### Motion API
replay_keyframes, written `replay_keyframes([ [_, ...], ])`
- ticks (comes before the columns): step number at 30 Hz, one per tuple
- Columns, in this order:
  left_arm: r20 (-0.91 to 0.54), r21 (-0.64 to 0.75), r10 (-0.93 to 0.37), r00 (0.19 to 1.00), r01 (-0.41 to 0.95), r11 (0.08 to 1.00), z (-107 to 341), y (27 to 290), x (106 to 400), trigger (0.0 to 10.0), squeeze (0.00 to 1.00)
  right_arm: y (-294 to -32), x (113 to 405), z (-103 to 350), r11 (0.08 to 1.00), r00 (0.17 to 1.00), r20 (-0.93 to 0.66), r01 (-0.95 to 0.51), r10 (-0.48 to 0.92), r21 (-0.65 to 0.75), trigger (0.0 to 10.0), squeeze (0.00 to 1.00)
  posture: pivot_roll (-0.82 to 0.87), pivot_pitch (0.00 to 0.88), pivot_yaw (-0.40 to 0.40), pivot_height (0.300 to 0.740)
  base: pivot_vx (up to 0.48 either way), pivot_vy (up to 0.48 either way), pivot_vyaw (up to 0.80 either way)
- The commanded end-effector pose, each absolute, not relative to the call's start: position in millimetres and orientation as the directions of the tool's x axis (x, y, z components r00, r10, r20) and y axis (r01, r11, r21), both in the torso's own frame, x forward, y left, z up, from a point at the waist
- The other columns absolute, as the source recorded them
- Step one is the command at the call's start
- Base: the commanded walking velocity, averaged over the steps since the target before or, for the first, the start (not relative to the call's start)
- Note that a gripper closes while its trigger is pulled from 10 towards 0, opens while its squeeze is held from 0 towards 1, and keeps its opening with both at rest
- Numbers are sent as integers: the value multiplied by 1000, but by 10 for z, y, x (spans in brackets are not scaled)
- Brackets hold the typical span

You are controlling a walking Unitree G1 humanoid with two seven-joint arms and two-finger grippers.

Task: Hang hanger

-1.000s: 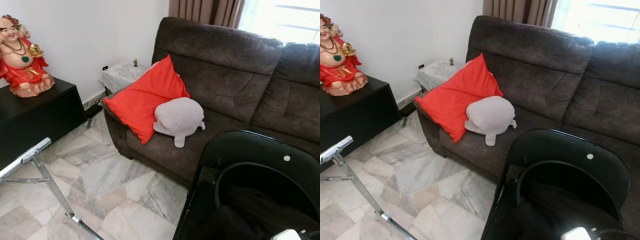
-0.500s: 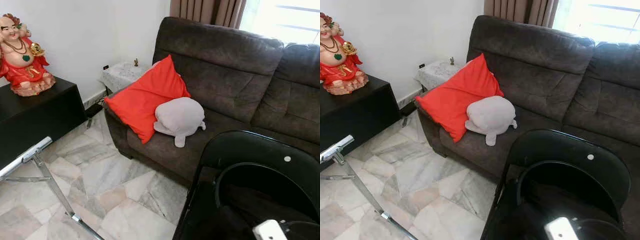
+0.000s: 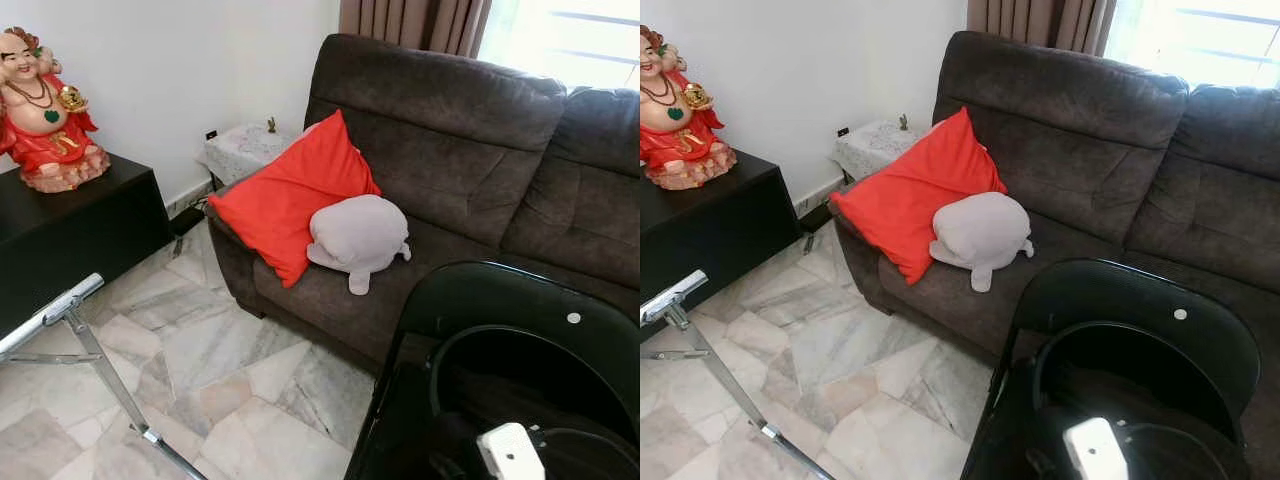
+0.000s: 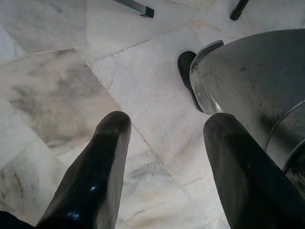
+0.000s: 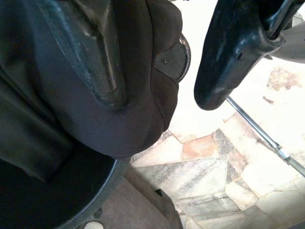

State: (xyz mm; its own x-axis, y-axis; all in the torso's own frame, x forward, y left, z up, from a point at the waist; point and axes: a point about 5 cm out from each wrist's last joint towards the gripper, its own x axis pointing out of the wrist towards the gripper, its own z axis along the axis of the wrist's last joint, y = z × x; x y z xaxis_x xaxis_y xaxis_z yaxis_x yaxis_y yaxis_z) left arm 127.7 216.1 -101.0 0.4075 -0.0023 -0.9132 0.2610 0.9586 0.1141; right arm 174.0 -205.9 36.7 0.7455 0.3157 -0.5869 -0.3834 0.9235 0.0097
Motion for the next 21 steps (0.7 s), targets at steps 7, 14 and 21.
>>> replay_keyframes([
  [7, -917, 124, 5, 399, 274, 954, -1007, 2193, 1271, 10000, 0, -1984, 1836, 267, 935, 756, -584, -354, 295, 14, 10000, 0, 29, 0, 5, 740, 0, 0, 0],
  [14, -917, 125, 6, 399, 271, 954, -1007, 2196, 1269, 10000, 0, -1926, 1953, 239, 939, 774, -560, -344, 296, 19, 10000, 0, 40, 0, 6, 740, 0, 0, 0],
  [21, -918, 125, 5, 398, 275, 953, -1008, 2195, 1268, 10000, 0, -1884, 2089, 252, 935, 795, -520, -354, 314, 24, 10000, 0, 42, 0, 6, 740, 0, 0, 0],
])
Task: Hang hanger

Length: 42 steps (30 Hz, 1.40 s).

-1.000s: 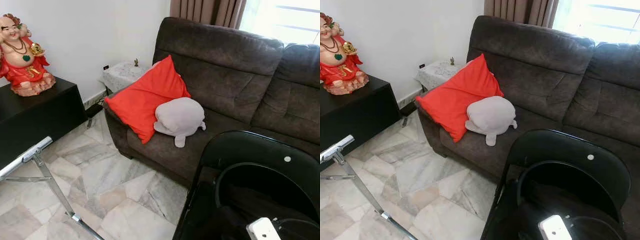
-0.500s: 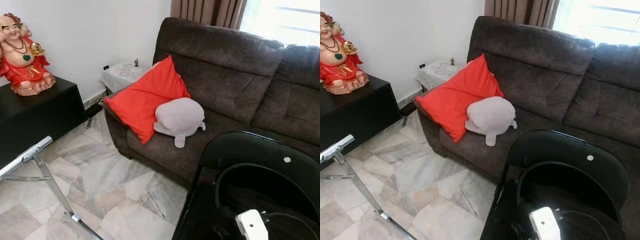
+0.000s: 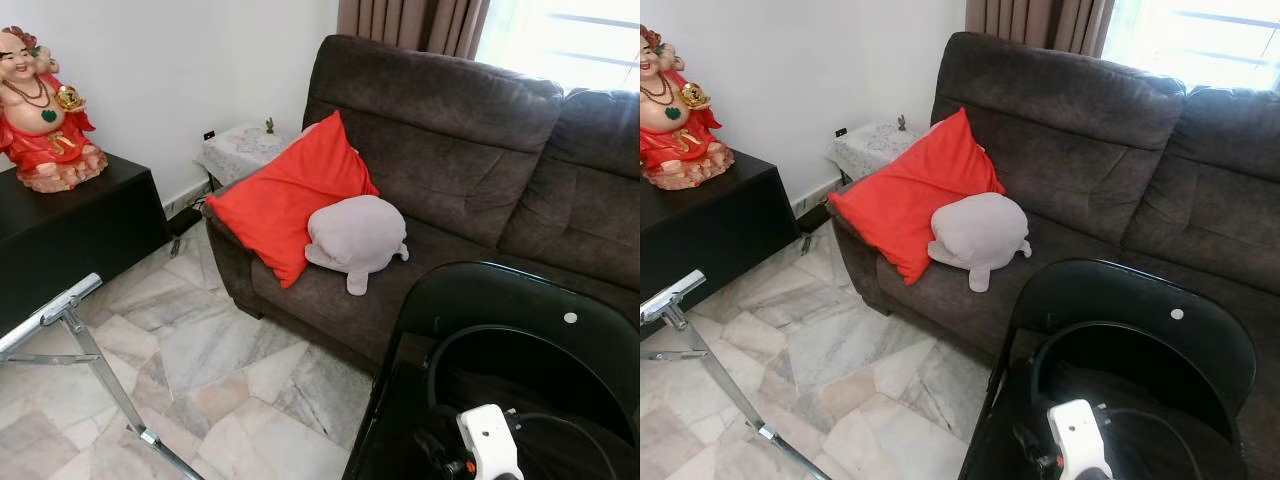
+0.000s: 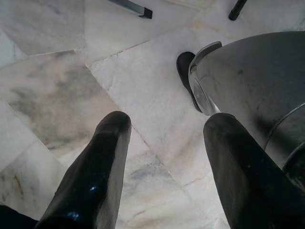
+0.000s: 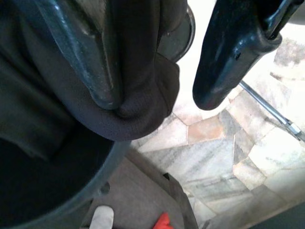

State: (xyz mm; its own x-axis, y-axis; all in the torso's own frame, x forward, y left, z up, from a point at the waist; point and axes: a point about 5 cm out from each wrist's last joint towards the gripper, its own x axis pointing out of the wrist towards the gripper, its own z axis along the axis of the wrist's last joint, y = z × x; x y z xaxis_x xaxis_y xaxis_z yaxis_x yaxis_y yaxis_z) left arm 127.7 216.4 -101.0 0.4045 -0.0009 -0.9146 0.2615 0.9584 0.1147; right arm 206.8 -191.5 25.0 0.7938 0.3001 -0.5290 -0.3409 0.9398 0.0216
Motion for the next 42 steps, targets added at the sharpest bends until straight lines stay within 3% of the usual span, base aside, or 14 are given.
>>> replay_keyframes([
  [1, -918, 125, 5, 397, 275, 953, -1008, 2195, 1267, 10000, 0, -1881, 2104, 252, 935, 795, -518, -355, 315, 24, 10000, 0, 42, 0, 6, 740, 0, 0, 0],
  [27, -918, 124, 8, 397, 266, 956, -1012, 2186, 1260, 10000, 0, -1611, 2813, 304, 886, 796, -416, -460, 440, 57, 10000, 0, 73, 0, 8, 740, 0, 0, 0],
  [31, -917, 126, 12, 399, 260, 957, -1012, 2186, 1260, 10000, 0, -1655, 2941, 455, 922, 871, -325, -386, 370, 15, 10000, 0, 84, 0, 7, 740, 0, 0, 0],
  [36, -918, 126, 11, 397, 263, 957, -1014, 2189, 1253, 10000, 0, -1761, 2838, 582, 952, 925, -239, -305, 294, -11, 10000, 0, 66, 0, 8, 740, 0, 0, 0],
  [38, -919, 123, 7, 394, 270, 955, -1015, 2187, 1250, 10000, 0, -1791, 2593, 597, 943, 918, -236, -331, 318, -19, 10000, 0, 62, 0, 9, 740, 0, 0, 0],
  [42, -920, 123, 6, 392, 274, 954, -1015, 2191, 1248, 10000, 0, -1826, 2374, 589, 942, 914, -257, -333, 313, -38, 10000, 0, 43, 0, 8, 740, 0, 0, 0],
])
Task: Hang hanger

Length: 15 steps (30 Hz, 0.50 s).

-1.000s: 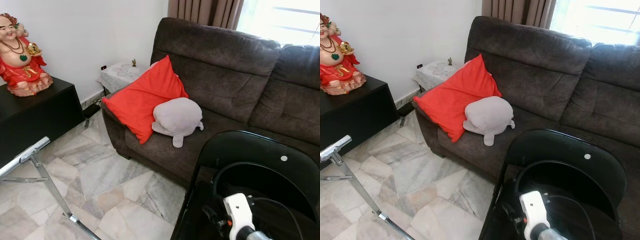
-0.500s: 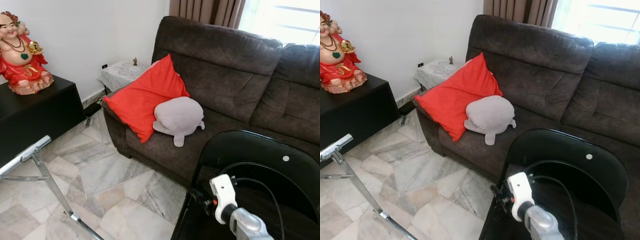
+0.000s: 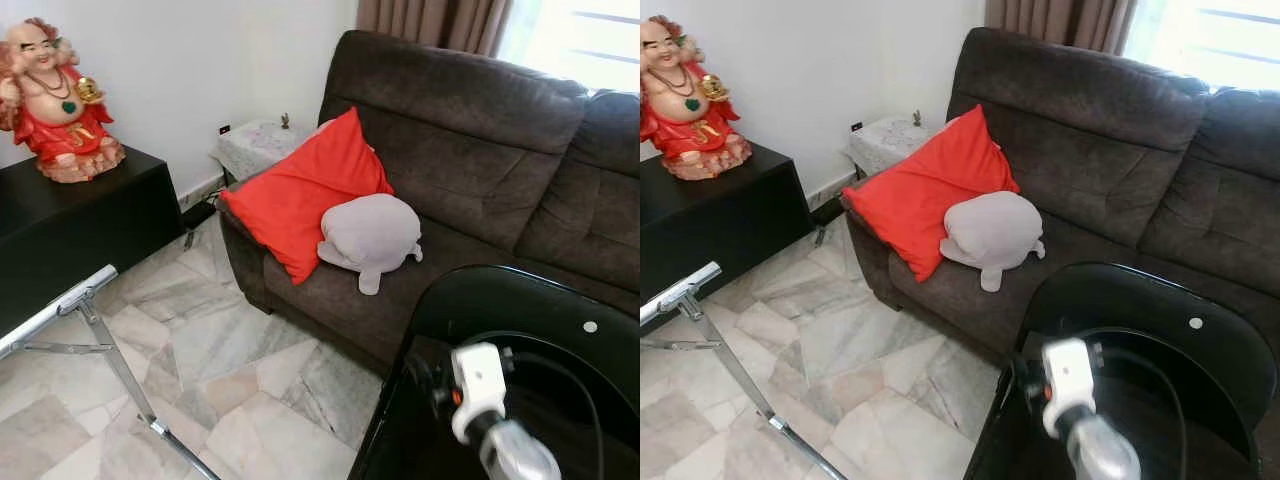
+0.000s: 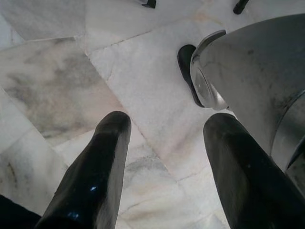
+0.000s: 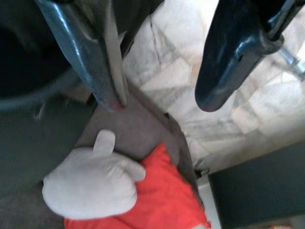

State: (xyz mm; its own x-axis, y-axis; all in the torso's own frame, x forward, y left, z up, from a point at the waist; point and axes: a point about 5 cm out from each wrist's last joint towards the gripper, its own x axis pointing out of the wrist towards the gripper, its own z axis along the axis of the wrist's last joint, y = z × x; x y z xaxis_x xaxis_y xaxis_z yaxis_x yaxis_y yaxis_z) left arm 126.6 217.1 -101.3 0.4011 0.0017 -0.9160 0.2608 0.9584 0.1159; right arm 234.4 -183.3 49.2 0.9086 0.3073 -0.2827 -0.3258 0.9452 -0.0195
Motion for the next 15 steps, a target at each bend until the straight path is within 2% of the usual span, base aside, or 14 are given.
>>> replay_keyframes([
  [1, -920, 123, 4, 391, 278, 953, -1015, 2192, 1248, 10000, 0, -1850, 2251, 570, 945, 912, -281, -324, 300, -42, 10000, 0, 40, 0, 8, 740, 0, 0, 0],
  [7, -920, 123, 3, 391, 283, 951, -1013, 2192, 1255, 10000, 0, -1916, 1970, 458, 951, 884, -391, -302, 257, -58, 10000, 0, 43, 0, 6, 740, 0, 0, 0],
  [12, -920, 124, 4, 391, 281, 952, -1011, 2195, 1258, 10000, 0, -2034, 1893, 351, 963, 860, -473, -259, 192, -79, 10000, 0, 41, 0, 6, 740, 0, 0, 0],
  [15, -920, 124, 4, 391, 282, 951, -1011, 2195, 1257, 10000, 0, -2030, 1880, 340, 957, 844, -494, -280, 207, -76, 10000, 0, 42, 0, 6, 740, 0, 0, 0],
])
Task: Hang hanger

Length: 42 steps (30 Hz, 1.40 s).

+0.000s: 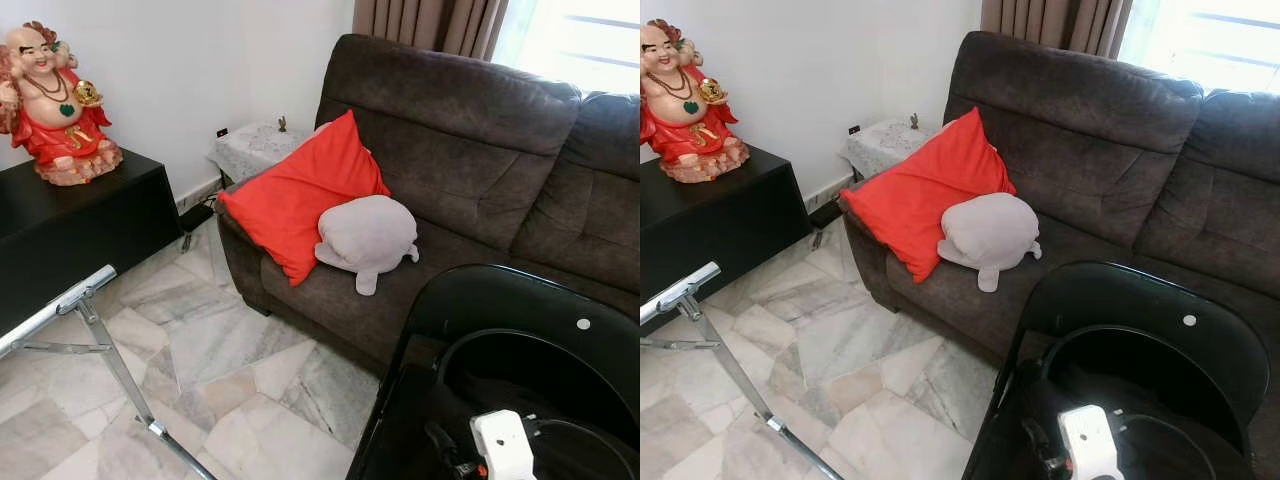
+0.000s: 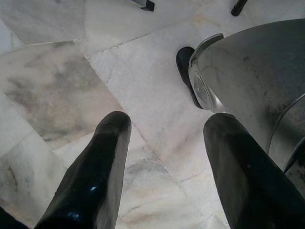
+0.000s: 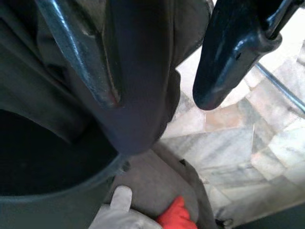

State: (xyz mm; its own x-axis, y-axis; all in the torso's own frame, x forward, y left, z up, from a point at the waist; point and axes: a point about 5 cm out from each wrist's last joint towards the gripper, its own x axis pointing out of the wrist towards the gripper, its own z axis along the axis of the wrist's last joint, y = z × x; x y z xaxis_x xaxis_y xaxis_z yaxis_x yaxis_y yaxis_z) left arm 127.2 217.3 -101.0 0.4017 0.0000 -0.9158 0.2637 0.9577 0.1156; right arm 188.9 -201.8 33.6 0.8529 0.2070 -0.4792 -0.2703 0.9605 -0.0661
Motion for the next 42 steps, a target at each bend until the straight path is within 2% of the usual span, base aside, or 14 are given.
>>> replay_keyframes([
  [1, -920, 123, 3, 391, 282, 951, -1011, 2194, 1257, 10000, 0, -2017, 1873, 336, 953, 834, -505, -295, 222, -67, 10000, 0, 45, 0, 6, 740, 0, 0, 0],
  [8, -921, 124, 6, 391, 279, 952, -1013, 2199, 1250, 10000, 0, -1929, 1762, 303, 927, 769, -561, -376, 305, -12, 10000, 0, 47, 0, 4, 740, 0, 0, 0],
  [14, -922, 124, 5, 388, 282, 951, -1013, 2203, 1246, 10000, 0, -1914, 1640, 239, 916, 722, -615, -402, 319, 2, 10000, 0, 40, 0, 6, 740, 0, 0, 0],
  [18, -922, 124, 3, 388, 288, 950, -1013, 2203, 1247, 10000, 0, -1953, 1745, 206, 937, 745, -613, -348, 262, -22, 10000, 0, 40, 0, 9, 740, 0, 0, 0],
  [26, -922, 124, 3, 386, 288, 950, -1014, 2203, 1244, 10000, 0, -1945, 1869, 185, 946, 761, -602, -322, 244, -24, 10000, 0, 41, 0, 9, 740, 0, 0, 0],
  [42, -923, 120, 0, 384, 286, 951, -1014, 2200, 1244, 10000, 0, -1777, 2232, 172, 937, 786, -544, -349, 293, 1, 10000, 0, 58, 0, 12, 740, 0, 0, 0],
])
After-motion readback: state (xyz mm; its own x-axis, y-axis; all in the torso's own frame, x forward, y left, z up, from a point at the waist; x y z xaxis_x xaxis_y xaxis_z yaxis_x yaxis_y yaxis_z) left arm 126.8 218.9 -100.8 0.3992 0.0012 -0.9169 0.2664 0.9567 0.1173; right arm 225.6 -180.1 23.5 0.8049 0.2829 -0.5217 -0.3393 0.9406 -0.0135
